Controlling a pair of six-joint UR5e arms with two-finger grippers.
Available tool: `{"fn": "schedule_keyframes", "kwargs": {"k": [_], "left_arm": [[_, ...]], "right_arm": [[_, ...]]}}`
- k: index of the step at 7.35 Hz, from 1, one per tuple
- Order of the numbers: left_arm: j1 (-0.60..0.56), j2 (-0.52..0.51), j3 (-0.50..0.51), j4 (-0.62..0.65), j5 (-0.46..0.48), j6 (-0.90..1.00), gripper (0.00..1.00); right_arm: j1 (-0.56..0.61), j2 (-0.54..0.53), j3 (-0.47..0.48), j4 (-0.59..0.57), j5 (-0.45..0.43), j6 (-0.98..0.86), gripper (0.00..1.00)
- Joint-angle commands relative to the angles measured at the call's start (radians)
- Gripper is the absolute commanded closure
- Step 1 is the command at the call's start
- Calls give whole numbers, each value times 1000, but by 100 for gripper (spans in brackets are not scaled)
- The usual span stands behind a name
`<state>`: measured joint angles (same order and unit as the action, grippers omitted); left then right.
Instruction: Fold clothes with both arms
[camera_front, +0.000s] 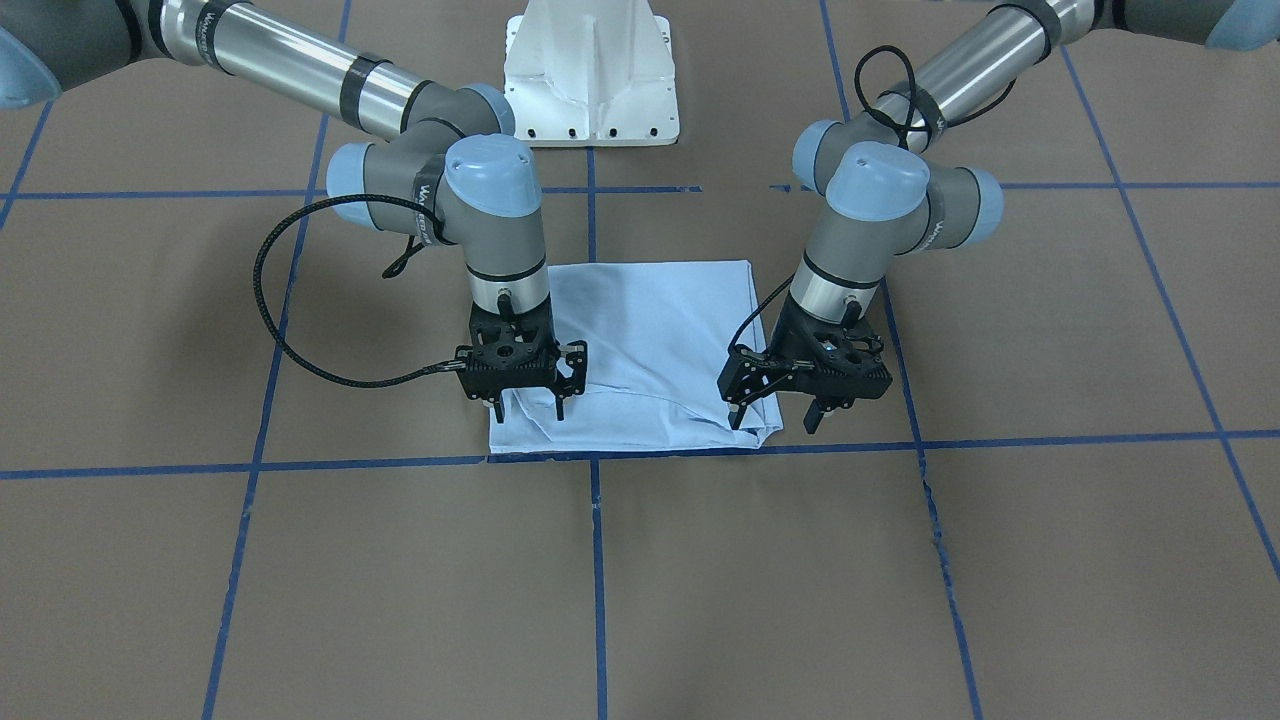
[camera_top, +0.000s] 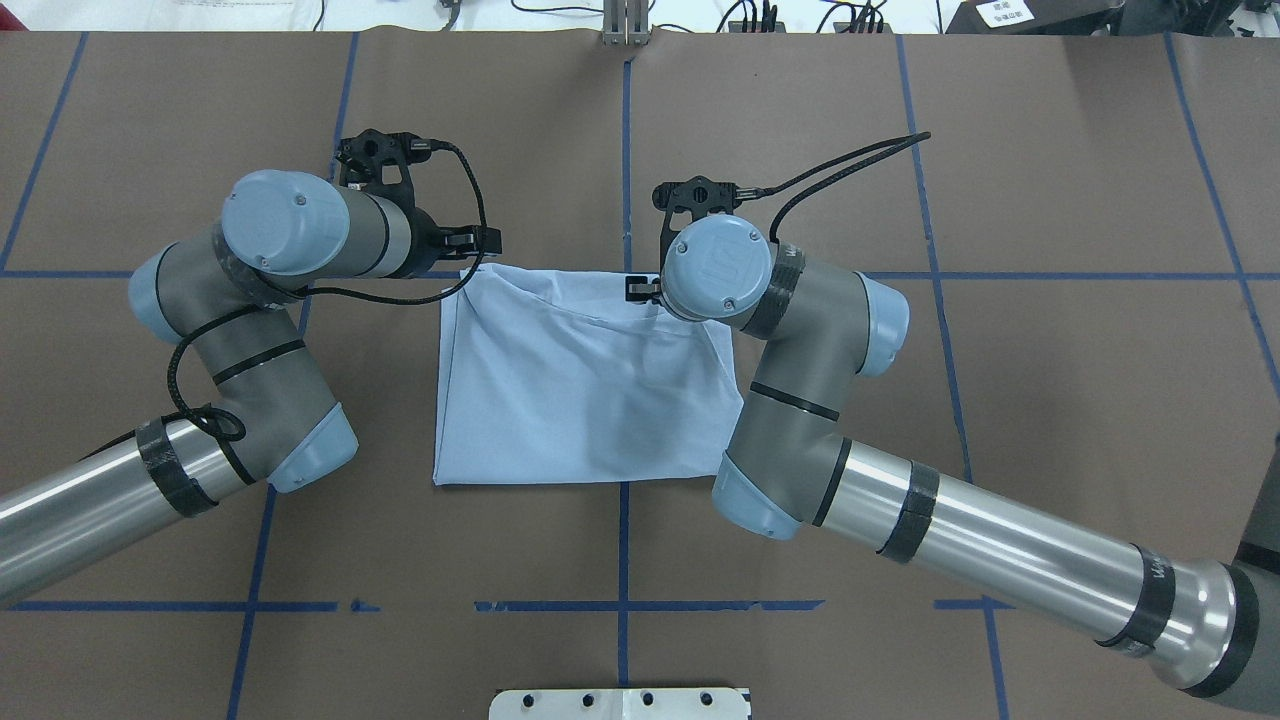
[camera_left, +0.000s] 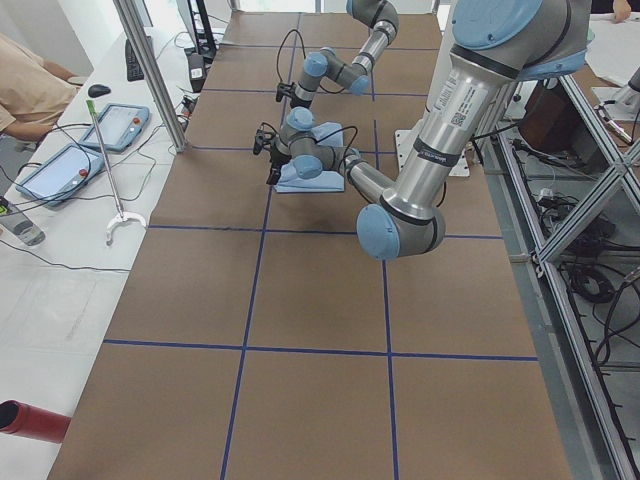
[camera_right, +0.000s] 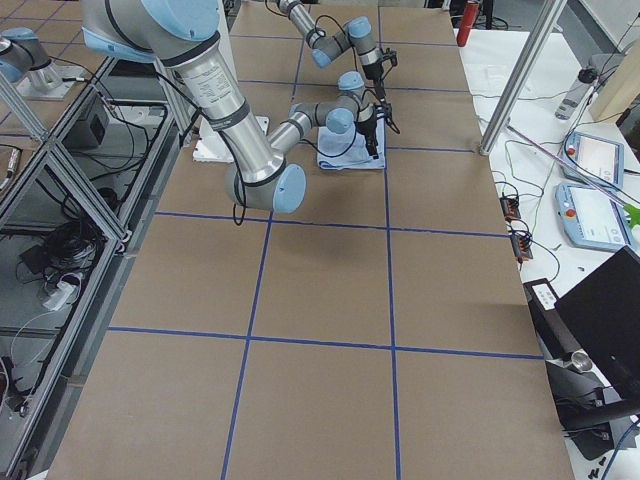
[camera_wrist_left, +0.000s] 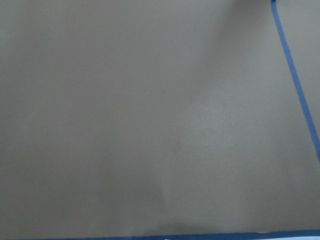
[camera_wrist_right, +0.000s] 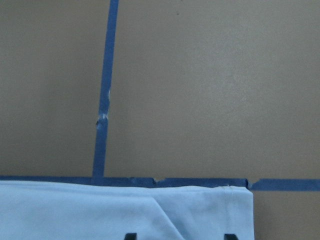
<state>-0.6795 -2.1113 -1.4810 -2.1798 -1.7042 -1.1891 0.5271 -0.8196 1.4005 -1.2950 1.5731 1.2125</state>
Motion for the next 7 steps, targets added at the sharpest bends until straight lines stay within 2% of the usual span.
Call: {"fn": "schedule_keyframes", "kwargs": {"k": [1, 3, 4, 7], "left_arm": [[0, 1, 1, 0, 0, -1, 0], [2, 2, 1, 0, 0, -3, 0], [0, 2, -4, 0, 0, -3, 0], [0, 2, -4, 0, 0, -3, 0]], "right_arm": [[-7, -1, -8, -3, -50, 9, 42], [-9, -3, -8, -3, -53, 9, 62], [-9, -3, -8, -1, -53, 9, 65], [-12, -4, -9, -1, -53, 9, 65]]}}
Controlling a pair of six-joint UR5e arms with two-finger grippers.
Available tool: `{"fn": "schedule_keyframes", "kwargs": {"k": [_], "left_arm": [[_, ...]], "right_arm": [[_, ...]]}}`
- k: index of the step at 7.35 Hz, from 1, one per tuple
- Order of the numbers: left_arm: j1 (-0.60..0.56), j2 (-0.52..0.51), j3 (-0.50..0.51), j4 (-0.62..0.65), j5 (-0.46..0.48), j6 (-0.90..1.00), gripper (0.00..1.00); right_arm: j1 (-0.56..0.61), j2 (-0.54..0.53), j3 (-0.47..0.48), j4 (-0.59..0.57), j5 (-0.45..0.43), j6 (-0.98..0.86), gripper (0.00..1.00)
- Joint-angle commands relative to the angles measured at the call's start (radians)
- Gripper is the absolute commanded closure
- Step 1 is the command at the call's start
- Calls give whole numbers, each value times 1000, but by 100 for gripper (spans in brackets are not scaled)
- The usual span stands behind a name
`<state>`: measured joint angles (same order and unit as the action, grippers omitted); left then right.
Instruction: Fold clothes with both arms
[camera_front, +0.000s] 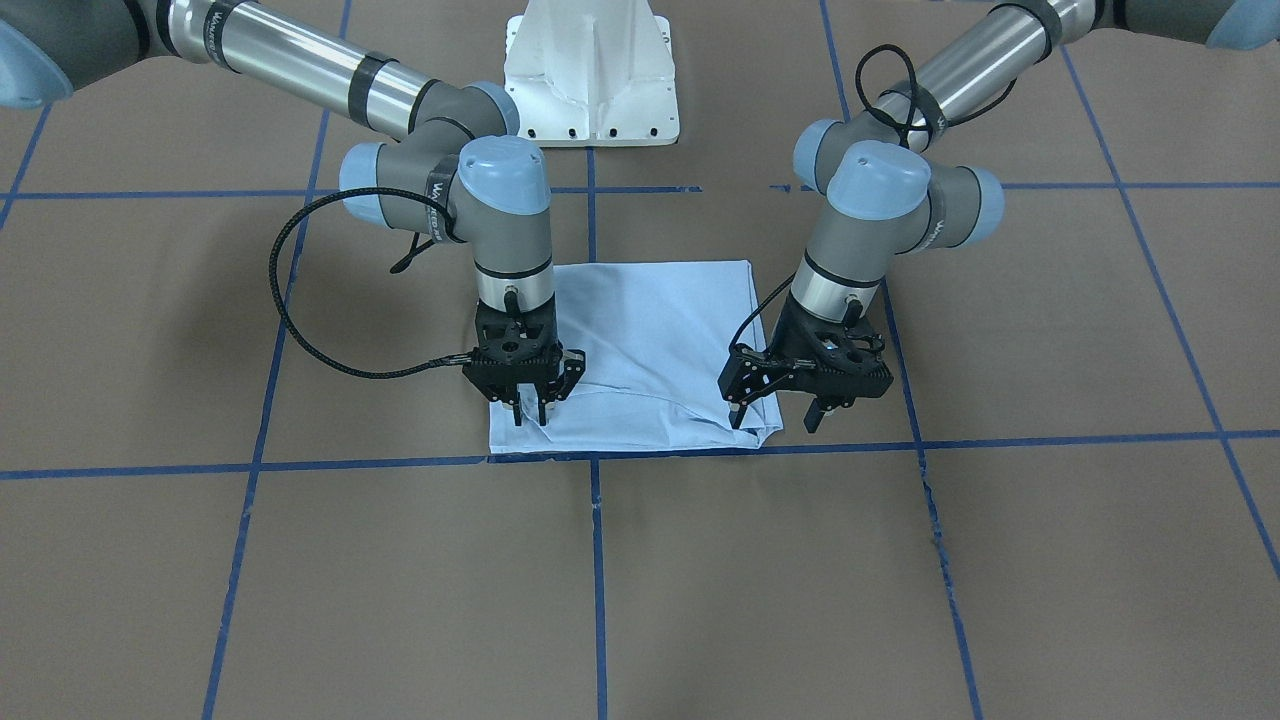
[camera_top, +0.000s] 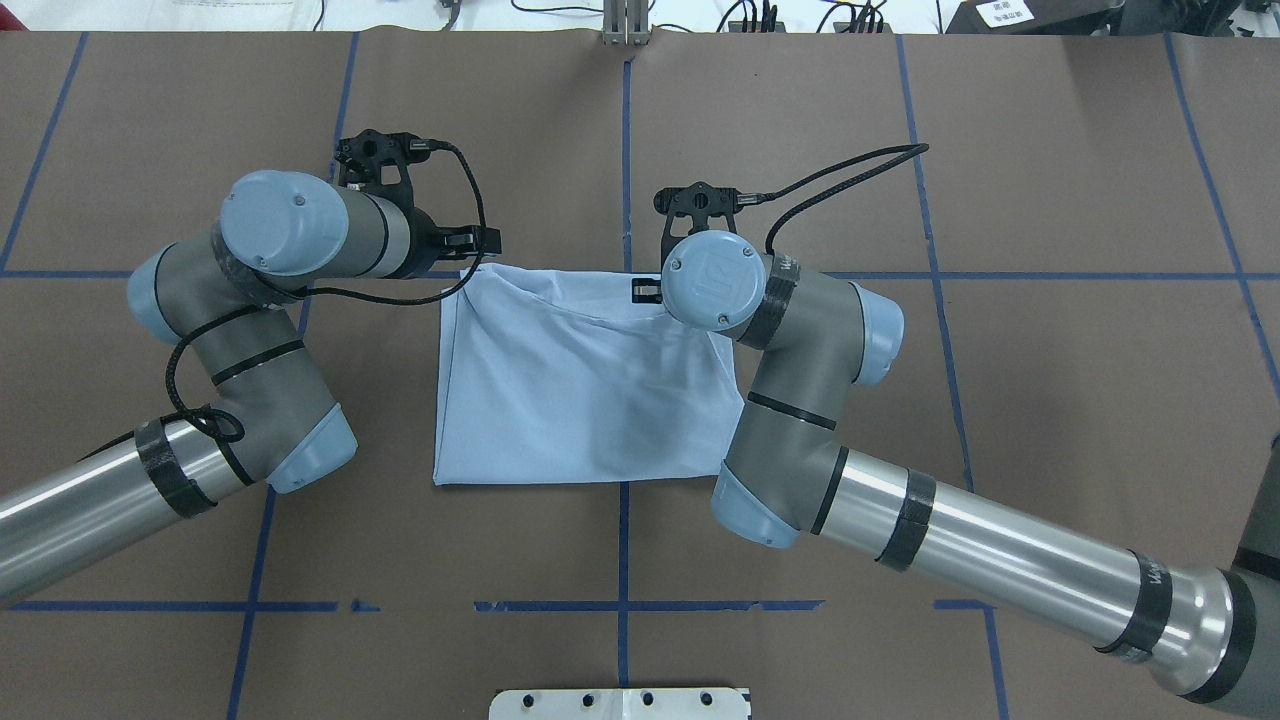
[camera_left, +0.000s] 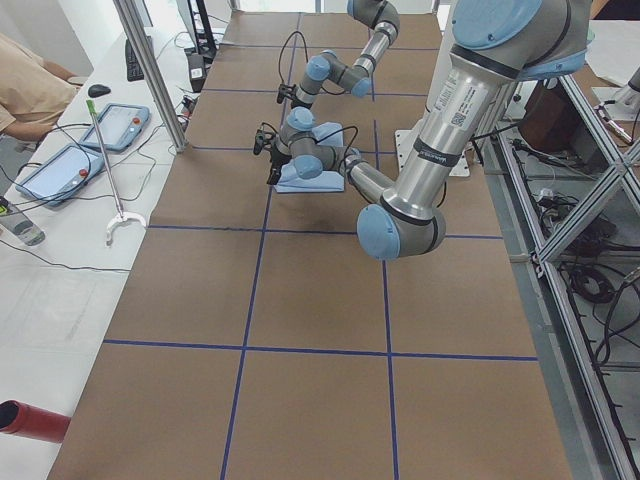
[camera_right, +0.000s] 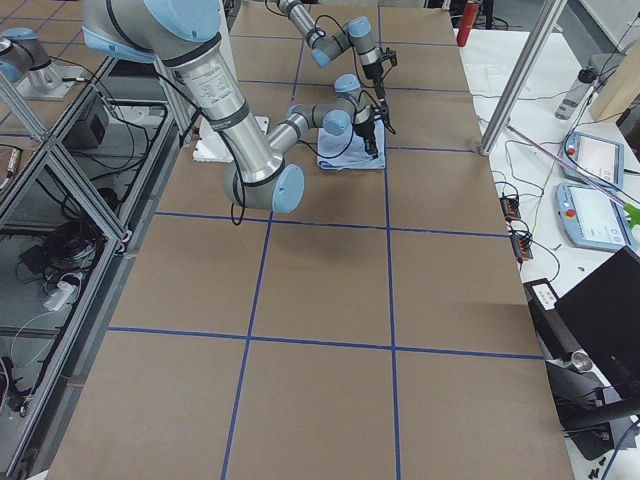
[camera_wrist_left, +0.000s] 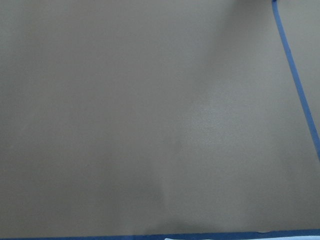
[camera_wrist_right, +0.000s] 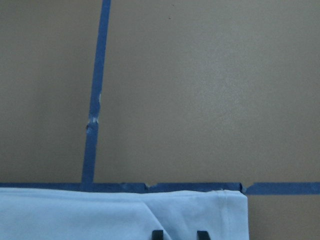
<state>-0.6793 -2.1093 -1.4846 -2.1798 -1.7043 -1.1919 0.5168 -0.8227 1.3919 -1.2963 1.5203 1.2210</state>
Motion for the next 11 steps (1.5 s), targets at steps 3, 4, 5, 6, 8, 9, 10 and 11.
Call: {"fn": "schedule_keyframes", "kwargs": {"k": [3, 4, 5, 6, 8, 9, 10, 11], "left_arm": [[0, 3, 0, 0, 0, -2, 0], [1, 17, -12, 0, 0, 0, 0], [1, 24, -22, 0, 0, -2, 0], [1, 26, -22, 0, 0, 0, 0], [1, 28, -23, 0, 0, 0, 0], [1, 28, -23, 0, 0, 0, 0], [1, 28, -25, 0, 0, 0, 0], [1, 28, -26, 0, 2, 0, 0]], "right_arm": [[-4, -1, -10, -1, -2, 2, 62], [-6, 2, -10, -1, -2, 2, 62], [-8, 2, -10, -1, -2, 5, 64], [-9, 2, -10, -3, -2, 20, 69], [-20, 2, -10, -3, -14, 25, 100], [-24, 4, -10, -3, -38, 29, 100], [-24, 4, -10, -5, -38, 61, 100], [-23, 5, -8, -3, -38, 69, 100]]}}
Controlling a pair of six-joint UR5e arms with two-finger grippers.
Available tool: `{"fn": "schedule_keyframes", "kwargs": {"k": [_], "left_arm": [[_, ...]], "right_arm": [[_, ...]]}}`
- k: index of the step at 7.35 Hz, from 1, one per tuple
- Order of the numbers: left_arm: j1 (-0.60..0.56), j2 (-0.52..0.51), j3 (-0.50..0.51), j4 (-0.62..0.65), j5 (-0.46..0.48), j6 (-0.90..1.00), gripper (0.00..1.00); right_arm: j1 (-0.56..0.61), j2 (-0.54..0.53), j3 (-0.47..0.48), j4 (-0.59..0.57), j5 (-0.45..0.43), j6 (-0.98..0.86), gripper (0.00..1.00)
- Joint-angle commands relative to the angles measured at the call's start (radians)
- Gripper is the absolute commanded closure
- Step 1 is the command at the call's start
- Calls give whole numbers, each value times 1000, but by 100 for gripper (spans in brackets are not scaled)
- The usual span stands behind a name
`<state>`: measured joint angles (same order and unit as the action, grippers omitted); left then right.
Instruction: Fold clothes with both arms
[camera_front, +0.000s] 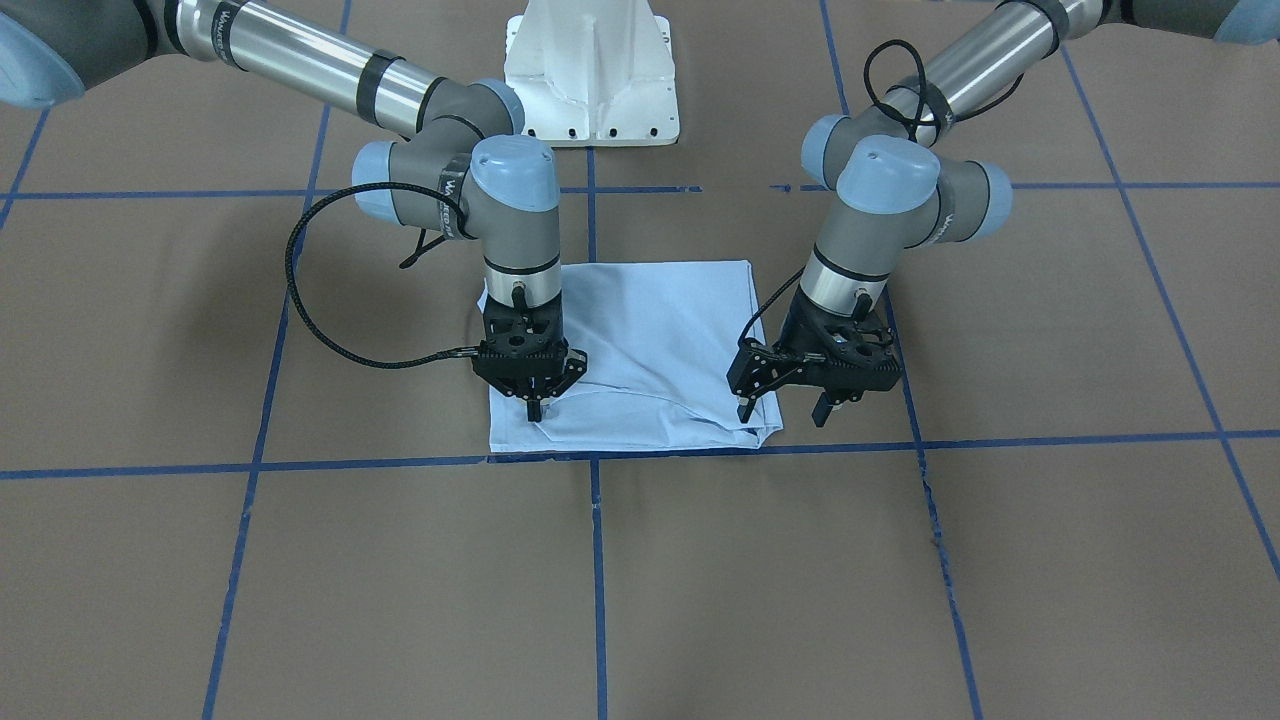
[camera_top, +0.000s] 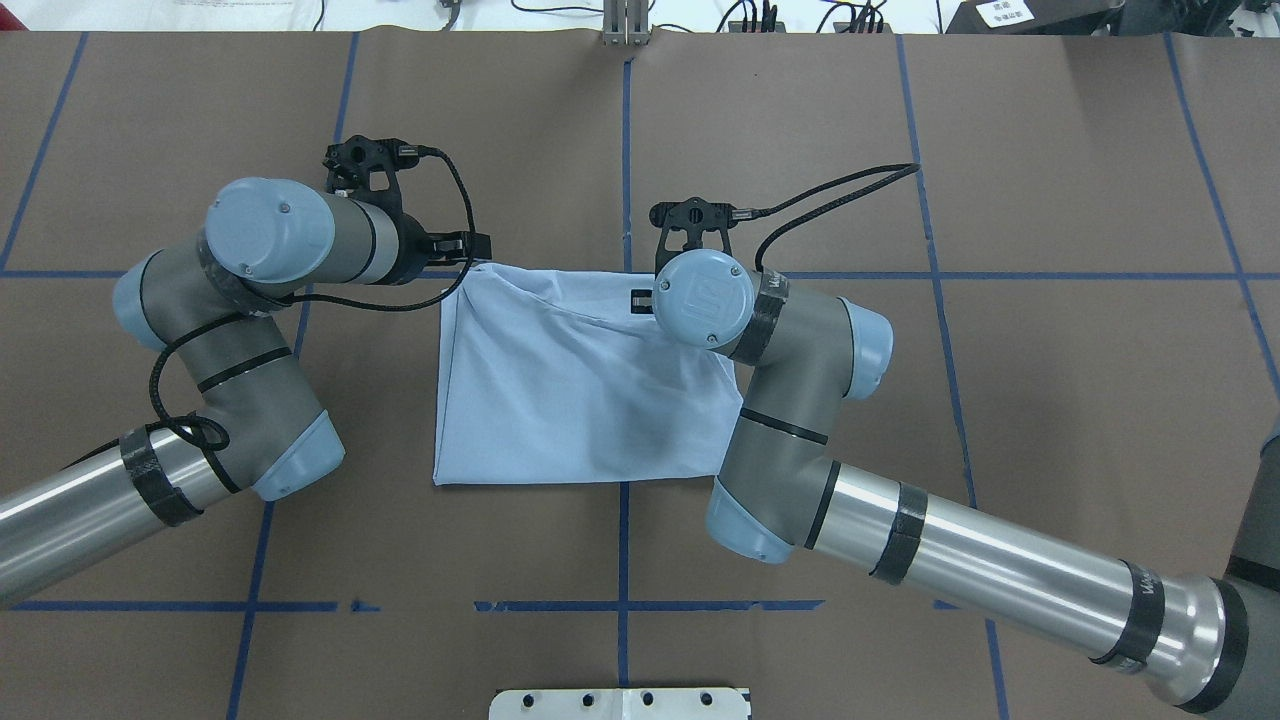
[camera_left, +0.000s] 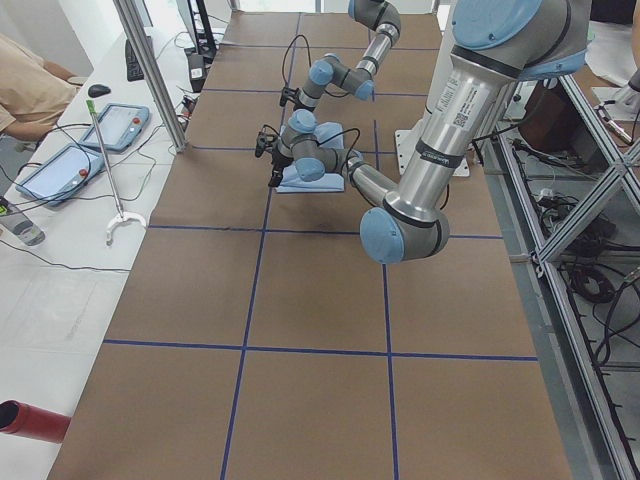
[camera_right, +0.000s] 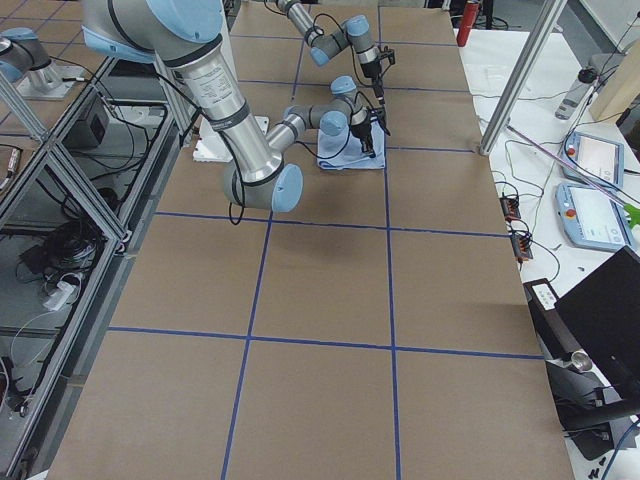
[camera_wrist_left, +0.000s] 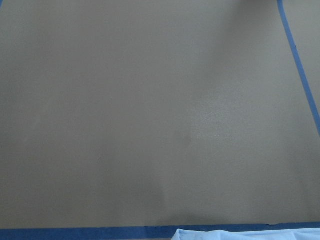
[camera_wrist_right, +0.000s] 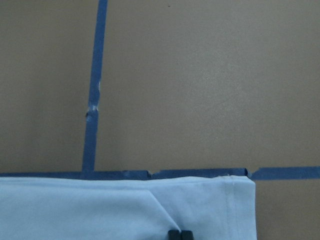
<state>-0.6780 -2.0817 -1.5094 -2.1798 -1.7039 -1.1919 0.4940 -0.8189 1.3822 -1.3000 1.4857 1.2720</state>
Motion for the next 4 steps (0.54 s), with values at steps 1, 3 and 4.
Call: {"fn": "schedule_keyframes", "kwargs": {"k": [1, 3, 4], "left_arm": [[0, 0, -5, 0, 0, -2, 0], [0, 0, -6, 0, 0, -2, 0], [0, 2, -15, 0, 0, -2, 0]], "right_arm": [[11, 6, 1, -5, -4, 9, 100], [35, -2, 0, -12, -11, 0, 100], [35, -3, -15, -15, -43, -11, 100]]}}
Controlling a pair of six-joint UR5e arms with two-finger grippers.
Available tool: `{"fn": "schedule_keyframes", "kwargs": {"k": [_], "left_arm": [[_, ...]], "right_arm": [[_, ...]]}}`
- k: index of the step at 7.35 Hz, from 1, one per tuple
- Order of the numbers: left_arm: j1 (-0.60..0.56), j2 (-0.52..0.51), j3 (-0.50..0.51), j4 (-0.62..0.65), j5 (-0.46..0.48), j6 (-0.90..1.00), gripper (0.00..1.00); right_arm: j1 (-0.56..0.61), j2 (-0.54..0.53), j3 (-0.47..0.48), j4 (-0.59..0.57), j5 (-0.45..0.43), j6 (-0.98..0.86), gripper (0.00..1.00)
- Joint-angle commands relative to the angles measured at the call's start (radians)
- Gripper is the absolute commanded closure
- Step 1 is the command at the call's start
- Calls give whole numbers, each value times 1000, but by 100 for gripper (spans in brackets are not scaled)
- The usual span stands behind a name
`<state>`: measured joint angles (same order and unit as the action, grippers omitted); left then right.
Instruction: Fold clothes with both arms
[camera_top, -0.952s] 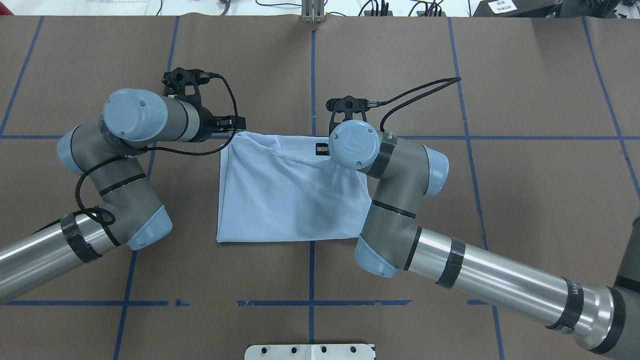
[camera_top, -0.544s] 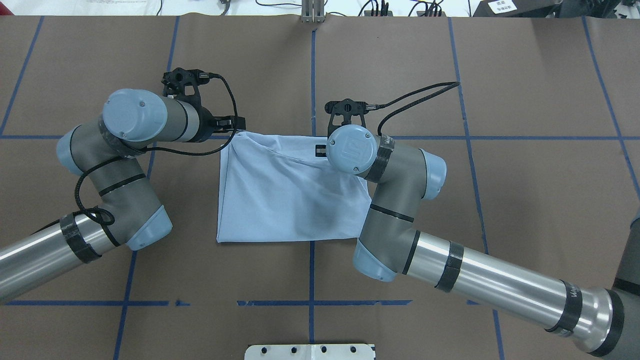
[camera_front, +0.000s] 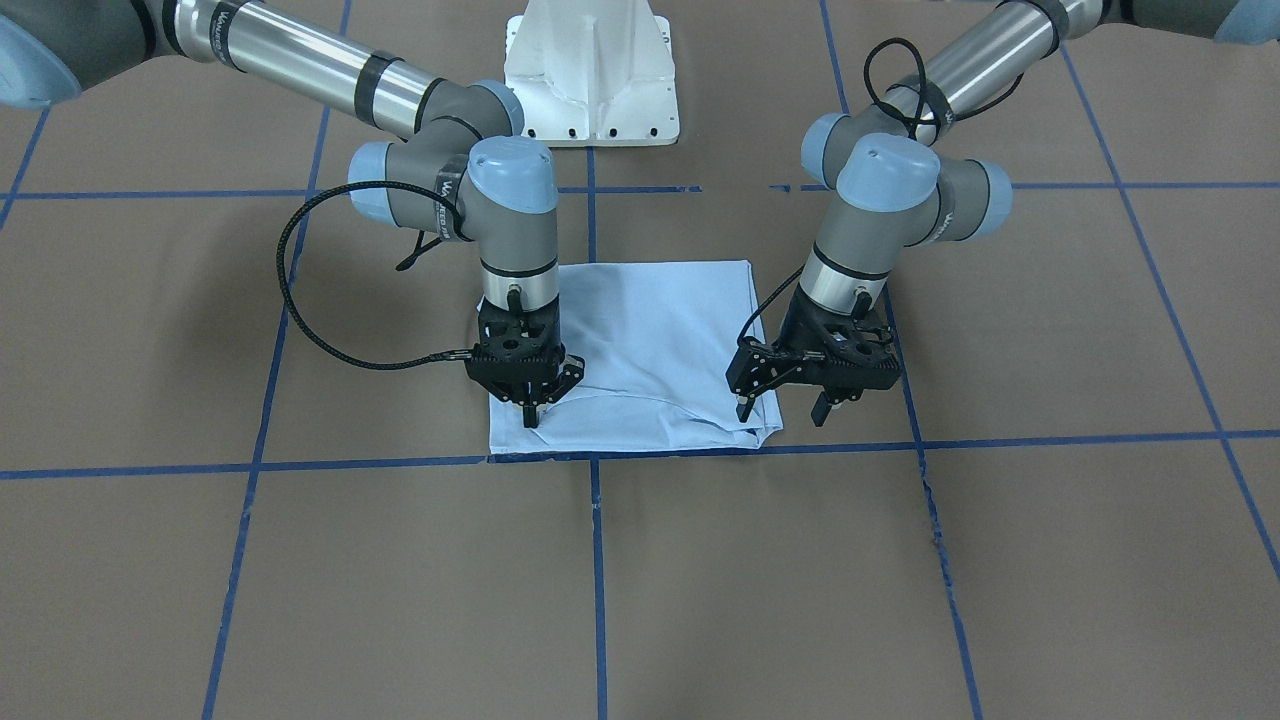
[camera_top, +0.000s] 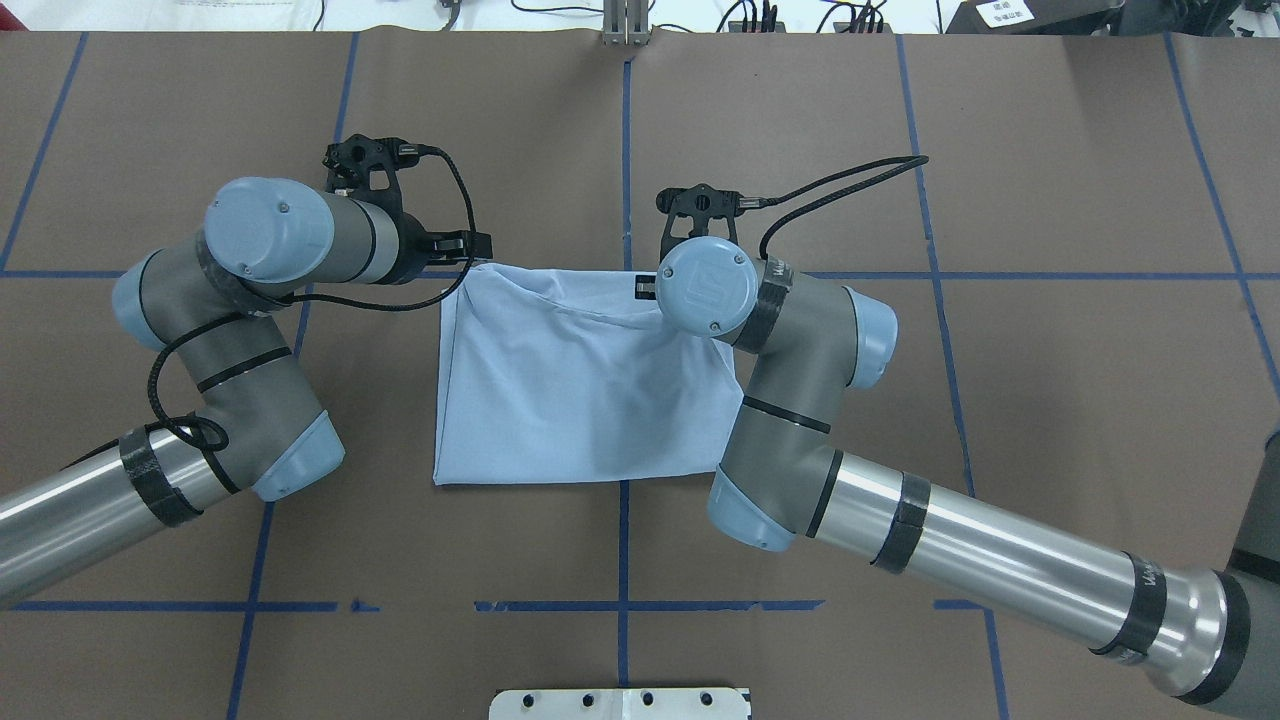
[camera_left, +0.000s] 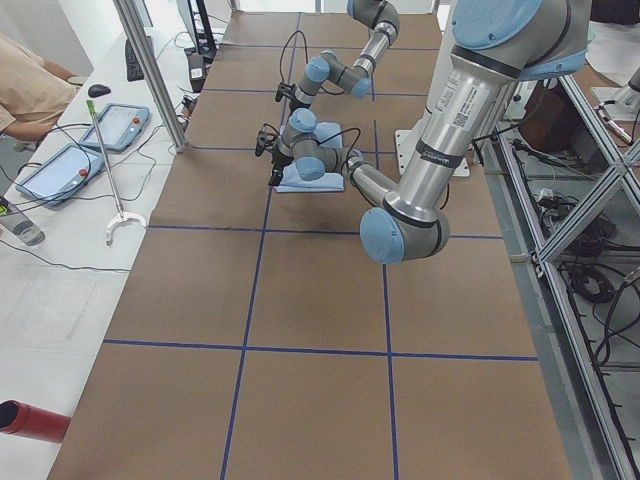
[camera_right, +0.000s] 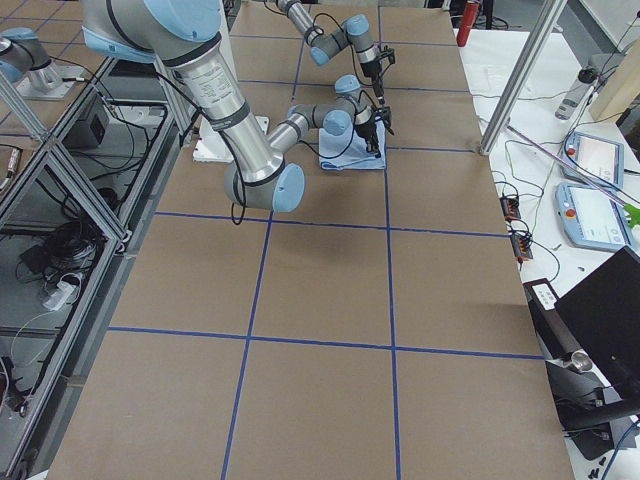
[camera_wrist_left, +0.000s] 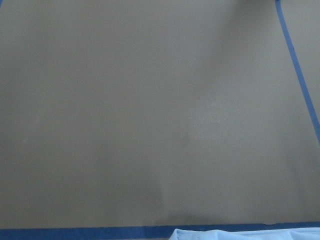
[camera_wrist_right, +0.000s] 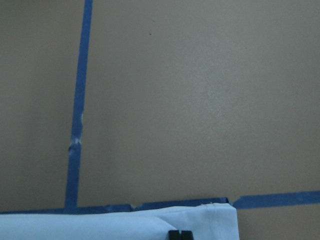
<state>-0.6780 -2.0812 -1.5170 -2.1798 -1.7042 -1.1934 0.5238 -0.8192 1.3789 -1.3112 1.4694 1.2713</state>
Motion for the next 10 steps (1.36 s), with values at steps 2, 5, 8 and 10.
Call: {"fn": "schedule_keyframes", "kwargs": {"k": [2, 5, 8, 10], "left_arm": [[2, 19, -28, 0, 0, 1, 0], [0, 52, -101, 17, -20, 12, 0], [-99, 235, -372, 192, -150, 284, 0], [-287, 384, -469, 271, -242, 570, 0]], "right_arm": [[15, -1, -15, 6, -29, -13, 24], [155, 0, 0, 4, 289, -192, 0], [361, -208, 206, -83, 501, -419, 0], [566, -381, 349, -244, 634, -746, 0]]}}
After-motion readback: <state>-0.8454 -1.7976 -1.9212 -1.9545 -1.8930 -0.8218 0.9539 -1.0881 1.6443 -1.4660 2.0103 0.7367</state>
